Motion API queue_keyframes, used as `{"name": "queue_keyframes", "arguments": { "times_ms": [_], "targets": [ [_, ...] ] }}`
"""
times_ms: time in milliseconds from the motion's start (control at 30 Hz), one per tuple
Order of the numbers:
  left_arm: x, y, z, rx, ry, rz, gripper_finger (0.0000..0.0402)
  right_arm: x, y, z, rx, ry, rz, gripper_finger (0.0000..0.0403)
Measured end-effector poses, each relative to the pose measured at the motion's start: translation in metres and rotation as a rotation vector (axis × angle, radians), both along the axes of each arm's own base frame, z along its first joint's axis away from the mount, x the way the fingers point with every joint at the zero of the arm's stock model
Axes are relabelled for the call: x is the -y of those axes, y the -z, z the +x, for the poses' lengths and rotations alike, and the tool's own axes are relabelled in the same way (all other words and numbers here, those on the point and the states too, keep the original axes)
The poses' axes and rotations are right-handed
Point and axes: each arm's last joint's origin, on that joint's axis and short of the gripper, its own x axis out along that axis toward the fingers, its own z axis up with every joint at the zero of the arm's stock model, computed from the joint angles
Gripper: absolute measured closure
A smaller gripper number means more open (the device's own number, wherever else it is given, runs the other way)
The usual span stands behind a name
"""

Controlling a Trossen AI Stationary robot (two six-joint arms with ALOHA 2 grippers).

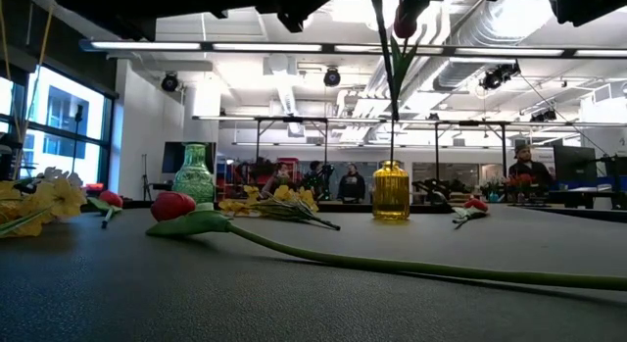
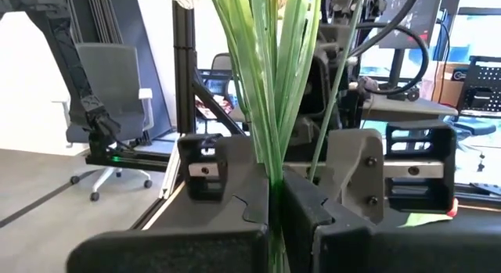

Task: Sort flowers into vase by color
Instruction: Put the right white flowers into the green vase

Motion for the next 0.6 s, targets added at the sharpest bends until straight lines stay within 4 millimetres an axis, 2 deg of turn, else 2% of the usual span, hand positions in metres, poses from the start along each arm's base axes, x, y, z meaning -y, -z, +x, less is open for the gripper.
{"name": "queue_keyframes", "arguments": {
  "times_ms": [167,600],
  "targets": [
    [-0.004,0.0,0.001,-0.002,-0.005,-0.018,0.0268,0.0,0.0,0.0,-0.004,0.0,-0.002,0.0403],
    [0.0,-0.006,0.013,-0.037,0.06,-0.004,0.0271,-0.001,0.0,0.0,0.001,-0.01,0.0,0.0403]
  ]
}}
